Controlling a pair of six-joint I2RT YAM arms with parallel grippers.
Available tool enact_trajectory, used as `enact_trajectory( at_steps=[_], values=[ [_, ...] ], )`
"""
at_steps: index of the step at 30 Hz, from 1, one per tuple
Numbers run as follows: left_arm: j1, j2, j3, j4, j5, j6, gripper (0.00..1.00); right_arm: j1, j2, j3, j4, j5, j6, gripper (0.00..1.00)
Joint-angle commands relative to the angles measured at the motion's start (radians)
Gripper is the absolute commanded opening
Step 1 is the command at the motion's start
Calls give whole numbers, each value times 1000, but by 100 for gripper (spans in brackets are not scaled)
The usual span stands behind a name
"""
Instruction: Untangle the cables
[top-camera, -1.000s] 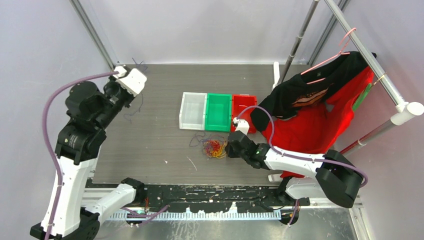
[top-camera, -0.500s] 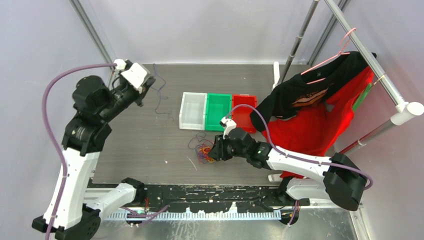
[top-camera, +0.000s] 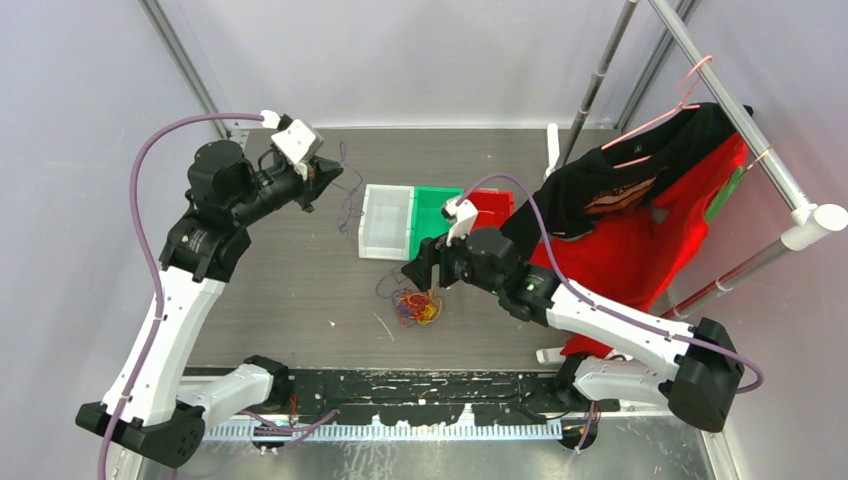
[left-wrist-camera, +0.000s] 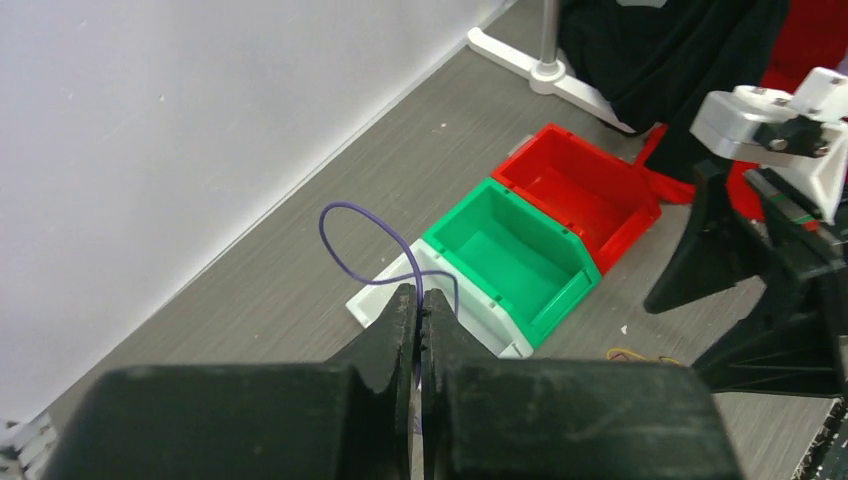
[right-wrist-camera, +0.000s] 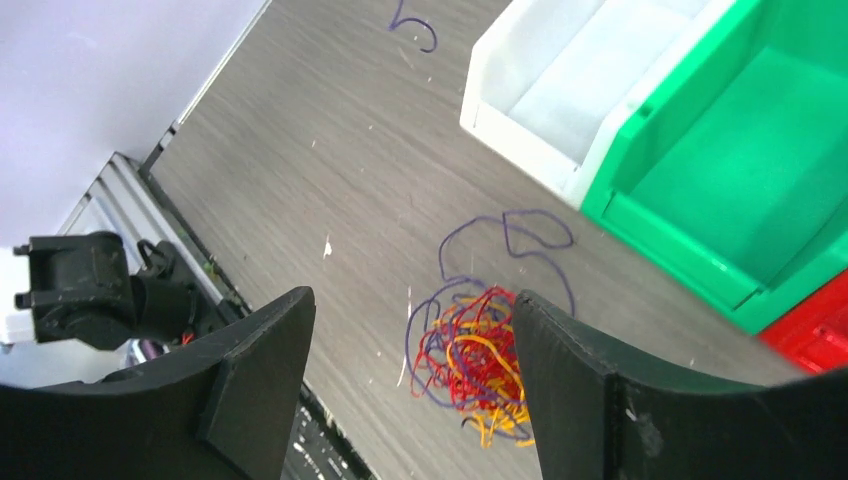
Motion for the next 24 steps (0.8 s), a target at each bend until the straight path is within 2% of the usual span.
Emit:
enact_trajectory(
  at_steps=[1,5,11,15,20,24],
  values=[
    [3,17,23,106,69,-81,0,-12,62,67,55,52,-55,77],
    [3,67,58,111,71,-112,0,-36,77,54,135,35,-35,79],
    [3,177,154,18,64,-131,0,-128,100,140,58,144,19,87],
    [3,273,229,-31,51,-136,0,-178,136,158,13,238,68,88],
    [3,350,273,-51,62,-110,0,-191,238,203,-53,446,83,87],
    [3,401,338,-101,82,-101,0,-196,338,264,-72,429,81,86]
  ],
)
